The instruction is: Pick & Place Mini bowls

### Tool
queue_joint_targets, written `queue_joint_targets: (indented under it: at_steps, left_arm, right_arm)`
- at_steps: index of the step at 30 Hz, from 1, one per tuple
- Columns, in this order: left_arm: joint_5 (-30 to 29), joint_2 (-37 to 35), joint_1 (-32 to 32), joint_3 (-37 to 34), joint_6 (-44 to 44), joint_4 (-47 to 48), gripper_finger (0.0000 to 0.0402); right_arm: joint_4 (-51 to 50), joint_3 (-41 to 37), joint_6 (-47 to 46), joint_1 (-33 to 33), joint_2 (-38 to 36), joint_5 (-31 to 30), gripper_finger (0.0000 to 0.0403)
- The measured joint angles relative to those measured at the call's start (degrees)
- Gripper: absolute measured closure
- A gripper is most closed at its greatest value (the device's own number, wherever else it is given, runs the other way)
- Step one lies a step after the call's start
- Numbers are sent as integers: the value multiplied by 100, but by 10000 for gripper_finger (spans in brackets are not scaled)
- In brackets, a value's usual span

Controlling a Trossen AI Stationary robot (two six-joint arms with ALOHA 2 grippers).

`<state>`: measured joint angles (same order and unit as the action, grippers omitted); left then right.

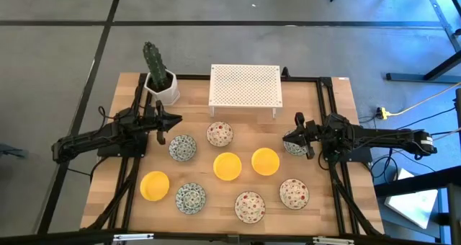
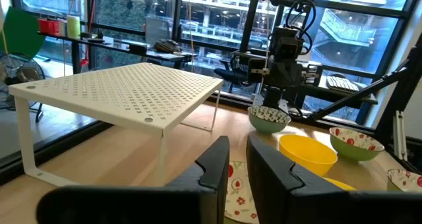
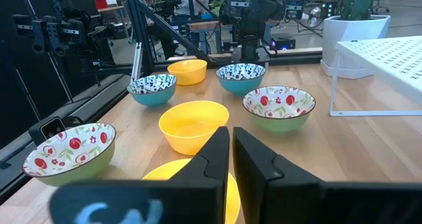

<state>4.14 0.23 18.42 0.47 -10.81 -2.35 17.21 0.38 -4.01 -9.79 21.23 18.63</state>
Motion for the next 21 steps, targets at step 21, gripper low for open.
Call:
queue_joint_targets:
  at_steps: [21]
  left_arm:
    - [-2,1,1,0,0,-69,353]
  right_arm:
    - [0,0,0,0,1,0,379]
